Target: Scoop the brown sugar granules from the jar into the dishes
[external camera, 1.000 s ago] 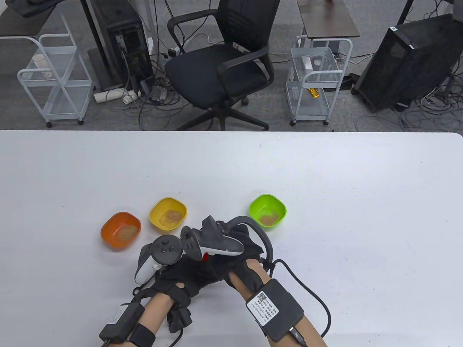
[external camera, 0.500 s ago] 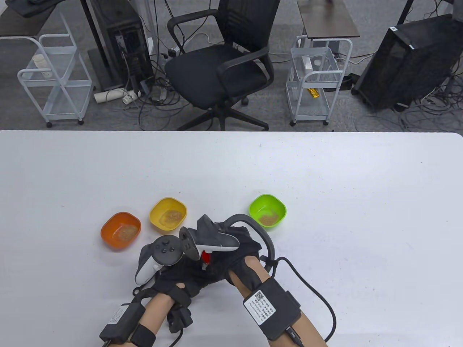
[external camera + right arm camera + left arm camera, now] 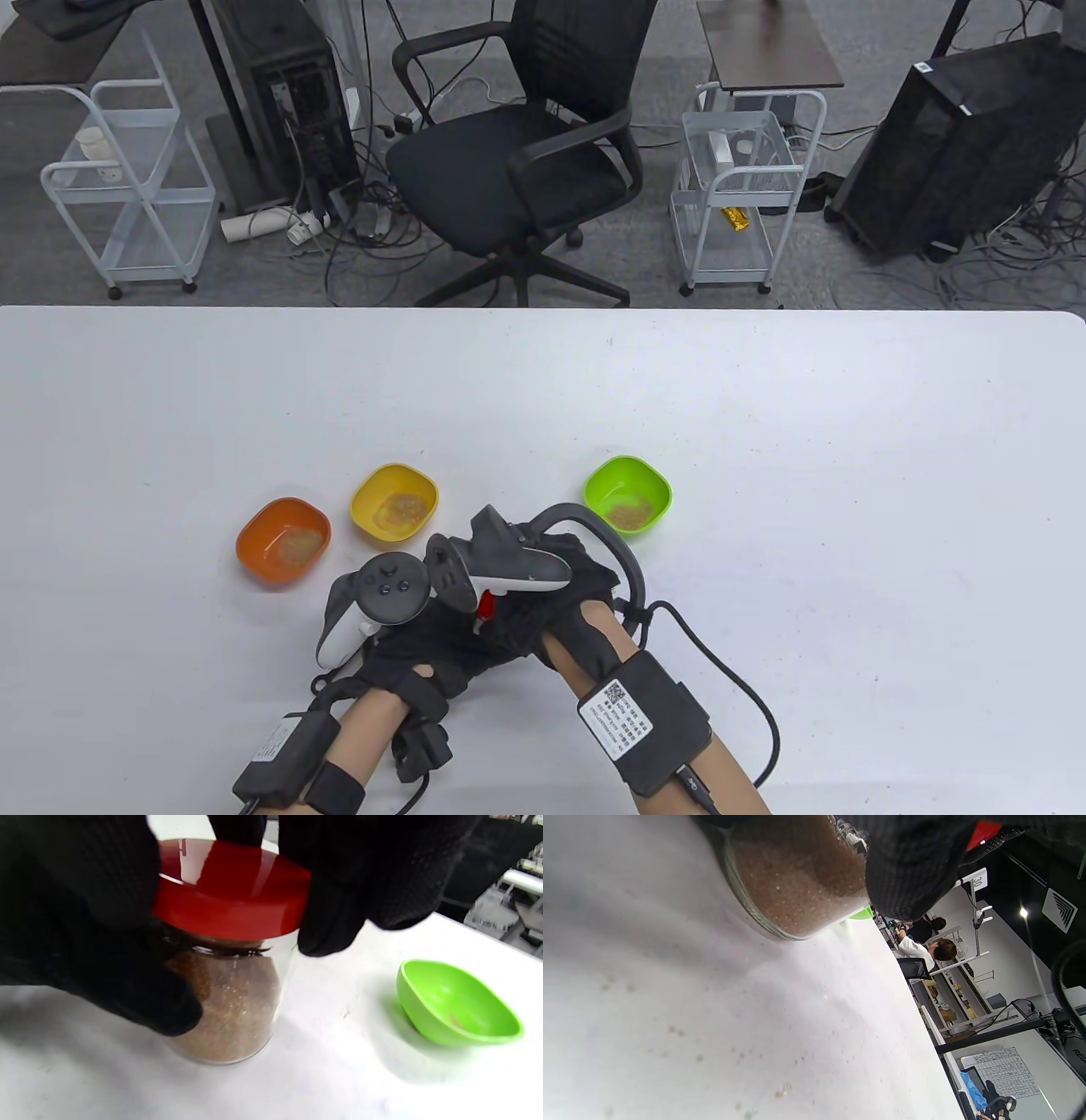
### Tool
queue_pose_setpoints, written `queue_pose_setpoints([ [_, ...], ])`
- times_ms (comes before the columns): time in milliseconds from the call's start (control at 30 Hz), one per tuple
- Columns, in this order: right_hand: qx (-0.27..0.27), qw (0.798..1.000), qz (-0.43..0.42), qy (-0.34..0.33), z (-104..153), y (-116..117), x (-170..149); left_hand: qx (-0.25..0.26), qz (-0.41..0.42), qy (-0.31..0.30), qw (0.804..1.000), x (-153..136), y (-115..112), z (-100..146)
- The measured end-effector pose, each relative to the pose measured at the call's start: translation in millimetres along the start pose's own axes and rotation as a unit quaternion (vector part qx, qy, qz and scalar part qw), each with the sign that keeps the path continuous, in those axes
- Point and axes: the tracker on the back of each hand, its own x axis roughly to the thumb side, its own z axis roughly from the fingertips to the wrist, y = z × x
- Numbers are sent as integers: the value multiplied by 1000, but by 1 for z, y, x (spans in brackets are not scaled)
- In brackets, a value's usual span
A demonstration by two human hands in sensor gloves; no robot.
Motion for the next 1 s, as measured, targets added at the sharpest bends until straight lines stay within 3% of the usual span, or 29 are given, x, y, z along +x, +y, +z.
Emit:
queue_pose_setpoints([
  [167,-43,999,-10,22,2,3,0,0,0,0,1000,0,0,0],
  [233,-15,1000,-4,23,3,3,-2,0,0,1,1000,0,0,0],
  [267,33,999,-15,0,3,4,-3,0,0,1,1000,0,0,0],
  [333,38,999,-22,-10,4,2,-4,0,0,1,1000,0,0,0],
  [467,-7,1000,15,-21,4,0,0,2,-2,1,1000,0,0,0],
  [667,-57,998,-3,1,7,5,0,6,-8,1,1000,1,0,1],
  [1000,-81,996,-31,28,12,13,-4,6,-10,2,1000,2,-1,1],
])
